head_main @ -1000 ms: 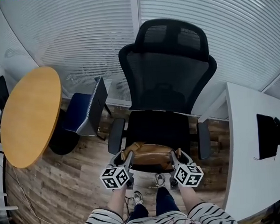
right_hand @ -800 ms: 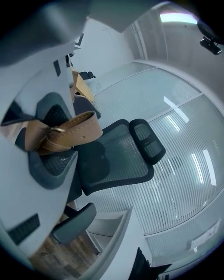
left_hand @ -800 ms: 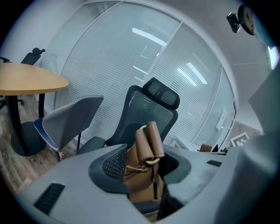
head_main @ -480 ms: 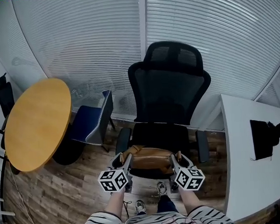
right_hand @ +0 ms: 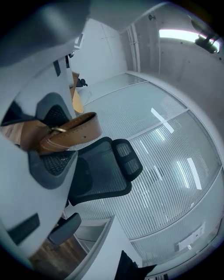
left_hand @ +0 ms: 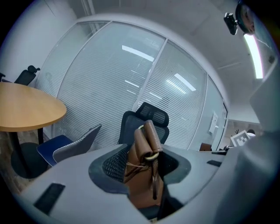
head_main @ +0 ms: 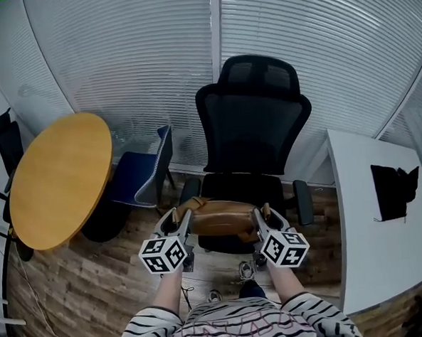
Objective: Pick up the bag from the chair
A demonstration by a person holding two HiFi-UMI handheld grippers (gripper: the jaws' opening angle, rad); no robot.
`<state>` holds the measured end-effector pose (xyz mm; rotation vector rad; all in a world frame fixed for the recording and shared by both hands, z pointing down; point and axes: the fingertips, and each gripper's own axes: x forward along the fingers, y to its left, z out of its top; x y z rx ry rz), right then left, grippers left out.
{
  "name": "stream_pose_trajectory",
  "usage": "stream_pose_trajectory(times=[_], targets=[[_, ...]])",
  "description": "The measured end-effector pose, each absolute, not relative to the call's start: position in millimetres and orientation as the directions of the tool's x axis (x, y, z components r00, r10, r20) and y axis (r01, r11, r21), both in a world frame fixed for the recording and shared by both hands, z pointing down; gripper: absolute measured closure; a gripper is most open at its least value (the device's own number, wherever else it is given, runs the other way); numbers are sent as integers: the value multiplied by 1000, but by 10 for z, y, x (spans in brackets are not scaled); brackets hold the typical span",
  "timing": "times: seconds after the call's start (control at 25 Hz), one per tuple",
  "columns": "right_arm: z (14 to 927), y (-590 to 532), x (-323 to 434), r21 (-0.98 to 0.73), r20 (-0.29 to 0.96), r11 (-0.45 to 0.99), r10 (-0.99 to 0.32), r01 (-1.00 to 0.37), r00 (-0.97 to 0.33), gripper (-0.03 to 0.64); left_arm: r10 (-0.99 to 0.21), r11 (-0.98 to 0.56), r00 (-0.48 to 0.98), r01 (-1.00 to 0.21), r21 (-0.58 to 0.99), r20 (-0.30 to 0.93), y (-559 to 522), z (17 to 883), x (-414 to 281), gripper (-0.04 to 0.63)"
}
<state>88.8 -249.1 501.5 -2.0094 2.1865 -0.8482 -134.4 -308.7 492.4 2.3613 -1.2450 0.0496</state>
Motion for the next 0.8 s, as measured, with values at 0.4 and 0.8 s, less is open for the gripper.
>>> stream_pose_trajectory(times=[0.4,0.8], targets=[[4578,-2321,568,-412,237,69,-955,-909,-180,474,-806,-493,569,-799,344,166,-2841,4457,-1680,410],[4456,-2201,255,-393,218,129,-949,-910,-229,477,-837,-461,528,-823,333,147,-2592,4339,-2014,411]])
